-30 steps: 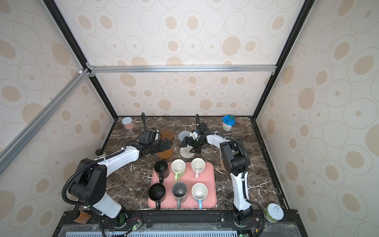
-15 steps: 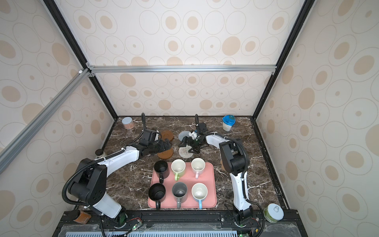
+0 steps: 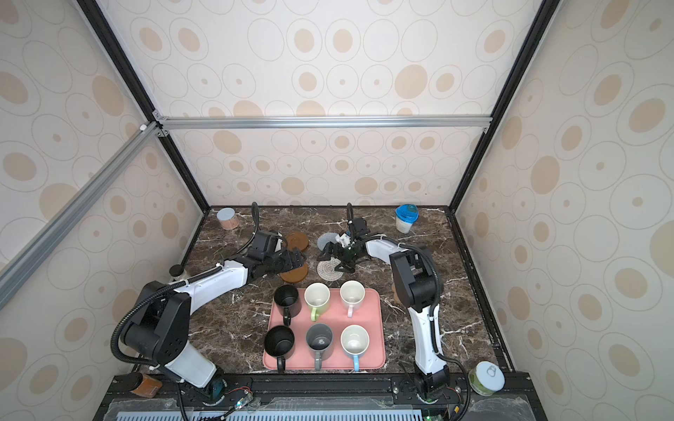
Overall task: Place cups on coasters
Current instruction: Move the coaster to the center of the table.
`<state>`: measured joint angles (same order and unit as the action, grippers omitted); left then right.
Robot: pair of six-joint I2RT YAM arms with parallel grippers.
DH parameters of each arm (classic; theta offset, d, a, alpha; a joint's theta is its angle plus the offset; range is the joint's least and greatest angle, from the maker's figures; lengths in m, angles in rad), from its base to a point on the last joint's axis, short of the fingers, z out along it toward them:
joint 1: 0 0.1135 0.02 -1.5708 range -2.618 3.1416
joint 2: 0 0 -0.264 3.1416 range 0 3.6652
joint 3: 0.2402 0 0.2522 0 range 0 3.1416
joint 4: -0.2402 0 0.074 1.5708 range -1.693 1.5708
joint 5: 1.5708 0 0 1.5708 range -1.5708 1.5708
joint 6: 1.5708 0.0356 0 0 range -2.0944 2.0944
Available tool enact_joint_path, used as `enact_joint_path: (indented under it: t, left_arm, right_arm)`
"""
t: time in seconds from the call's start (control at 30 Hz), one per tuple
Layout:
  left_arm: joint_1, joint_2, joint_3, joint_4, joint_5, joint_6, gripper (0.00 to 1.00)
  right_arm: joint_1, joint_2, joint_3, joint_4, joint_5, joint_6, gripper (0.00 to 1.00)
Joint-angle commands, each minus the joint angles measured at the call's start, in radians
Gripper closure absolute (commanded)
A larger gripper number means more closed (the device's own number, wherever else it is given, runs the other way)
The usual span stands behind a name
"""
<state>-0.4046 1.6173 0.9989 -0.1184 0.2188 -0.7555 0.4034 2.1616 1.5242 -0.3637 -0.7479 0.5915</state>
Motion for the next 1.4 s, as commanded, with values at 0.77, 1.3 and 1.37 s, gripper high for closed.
enact_joint_path:
  t: [0.77, 1.3, 1.37]
  left_arm:
    - [0.008, -0.013, 0.010, 0.004, 0.010, -0.012, 0.00]
    - [0.008, 0.031, 0.053, -0.012, 0.035, 0.012, 0.00]
    - [0.007, 0.044, 0.064, -0.025, 0.041, 0.024, 0.00]
  right_arm:
    - [0.029, -0.043, 0.054, -0.173, 0.084, -0.023, 0.00]
    - [0.017, -0.178, 0.165, -0.307, 0.144, -0.119, 0.00]
    - [0.006, -0.195, 0.160, -0.342, 0.174, -0.146, 0.00]
